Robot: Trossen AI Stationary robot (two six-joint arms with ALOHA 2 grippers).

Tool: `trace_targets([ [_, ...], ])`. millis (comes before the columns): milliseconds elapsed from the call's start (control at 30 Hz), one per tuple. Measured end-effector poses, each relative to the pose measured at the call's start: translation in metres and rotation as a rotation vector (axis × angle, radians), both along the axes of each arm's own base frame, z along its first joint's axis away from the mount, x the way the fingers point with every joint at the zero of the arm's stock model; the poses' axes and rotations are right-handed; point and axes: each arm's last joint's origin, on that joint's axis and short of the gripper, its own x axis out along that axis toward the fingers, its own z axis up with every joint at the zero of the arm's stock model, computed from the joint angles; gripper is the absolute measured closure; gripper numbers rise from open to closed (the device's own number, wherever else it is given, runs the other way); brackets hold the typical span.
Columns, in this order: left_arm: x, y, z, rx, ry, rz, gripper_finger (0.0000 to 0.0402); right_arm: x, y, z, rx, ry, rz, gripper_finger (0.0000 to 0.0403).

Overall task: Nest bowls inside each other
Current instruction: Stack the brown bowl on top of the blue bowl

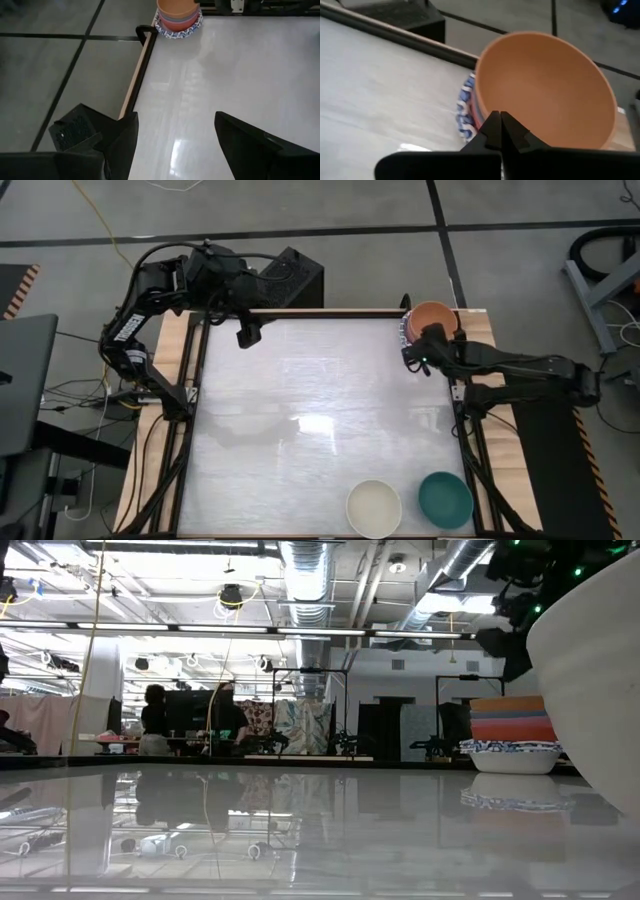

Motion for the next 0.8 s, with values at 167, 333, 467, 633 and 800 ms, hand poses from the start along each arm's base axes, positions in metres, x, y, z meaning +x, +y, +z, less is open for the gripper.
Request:
trace_targets([
  [167,0.000,0.000,0.000,0.006,0.000,-0.004,0.0150,0.003,-0.004,-0.013,0.018,0.088,-0.007,0.0395],
  [333,0.000,0.000,0.000,0.005,-0.001,-0.004,0.0150,0.005,-0.008,-0.016,0.030,0.100,-0.019,0.0395],
  [467,0.000,0.000,0.000,0.006,-0.001,-0.004,0.0150,0.003,-0.013,-0.017,0.057,0.122,-0.006,0.0395],
  [633,0.000,0.000,0.000,0.004,-0.002,-0.006,0.0150,0.001,-0.017,-0.017,0.094,0.116,-0.001,0.0394],
  [800,0.000,0.000,0.000,0.004,-0.002,-0.007,0.0150,0.001,-0.017,-0.017,0.102,0.114,0.005,0.0394],
])
